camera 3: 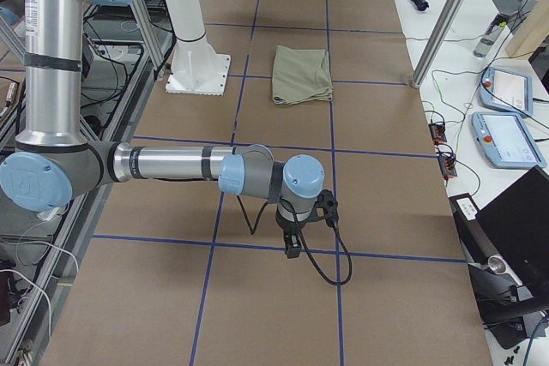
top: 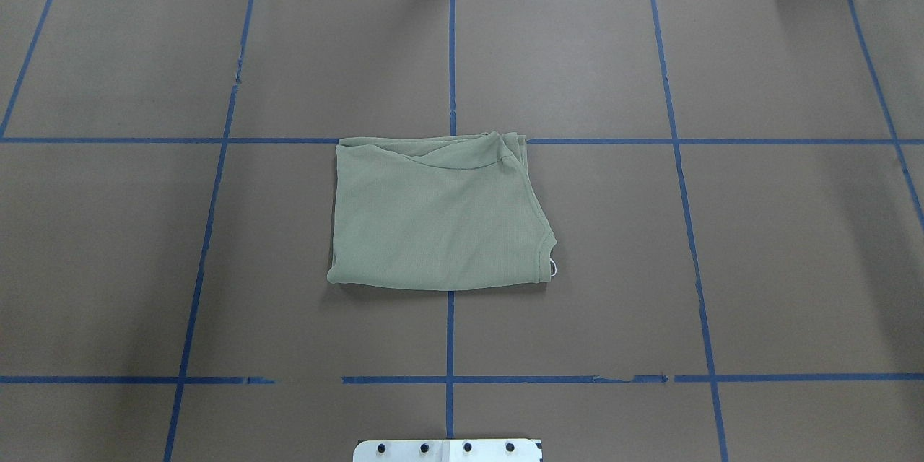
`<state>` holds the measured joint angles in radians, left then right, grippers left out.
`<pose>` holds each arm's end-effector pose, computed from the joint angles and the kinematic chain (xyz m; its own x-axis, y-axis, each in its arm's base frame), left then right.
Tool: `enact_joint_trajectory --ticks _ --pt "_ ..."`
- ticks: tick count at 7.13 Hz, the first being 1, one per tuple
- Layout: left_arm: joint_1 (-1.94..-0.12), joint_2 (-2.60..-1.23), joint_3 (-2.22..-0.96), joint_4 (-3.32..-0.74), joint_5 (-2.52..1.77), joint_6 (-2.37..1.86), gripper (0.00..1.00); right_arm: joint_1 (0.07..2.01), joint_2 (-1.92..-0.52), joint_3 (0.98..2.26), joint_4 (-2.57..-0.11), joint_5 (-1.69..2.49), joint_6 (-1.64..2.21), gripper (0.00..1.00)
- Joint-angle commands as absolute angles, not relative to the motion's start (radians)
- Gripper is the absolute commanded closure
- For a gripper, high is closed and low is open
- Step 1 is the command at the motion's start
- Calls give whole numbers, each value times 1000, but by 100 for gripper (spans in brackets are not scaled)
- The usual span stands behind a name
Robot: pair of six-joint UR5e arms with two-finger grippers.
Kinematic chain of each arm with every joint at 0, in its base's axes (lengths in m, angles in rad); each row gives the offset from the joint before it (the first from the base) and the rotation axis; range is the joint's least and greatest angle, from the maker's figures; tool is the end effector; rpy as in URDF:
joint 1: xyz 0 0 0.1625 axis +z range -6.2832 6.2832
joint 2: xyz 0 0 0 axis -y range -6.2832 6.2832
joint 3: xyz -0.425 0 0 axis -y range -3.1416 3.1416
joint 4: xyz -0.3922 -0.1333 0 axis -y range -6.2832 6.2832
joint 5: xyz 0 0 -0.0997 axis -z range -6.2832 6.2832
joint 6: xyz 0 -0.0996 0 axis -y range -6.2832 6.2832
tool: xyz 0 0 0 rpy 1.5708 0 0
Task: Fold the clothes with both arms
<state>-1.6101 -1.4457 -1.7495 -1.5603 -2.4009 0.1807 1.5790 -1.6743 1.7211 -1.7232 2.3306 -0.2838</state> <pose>-0.0771 -0.4384 0.6260 0.6716 0.1846 -0.7176 -0.0828 0.9811 0.1749 0.0683 -0.4388 0.6492 0.6977 -0.2030 0.6871 0.1950 0.9766 0.0906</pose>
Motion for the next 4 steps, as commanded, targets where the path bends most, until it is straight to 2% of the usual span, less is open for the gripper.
enact_joint_trajectory --ticks 1,4 --pt "-1609 -1439 -1766 -1562 -2399 183 0 1578 -1674 1721 -1723 2330 -284 0" --pt "-1608 -1439 -1775 -1562 -2401 183 0 1578 -1675 1721 -1723 2330 -287 0"
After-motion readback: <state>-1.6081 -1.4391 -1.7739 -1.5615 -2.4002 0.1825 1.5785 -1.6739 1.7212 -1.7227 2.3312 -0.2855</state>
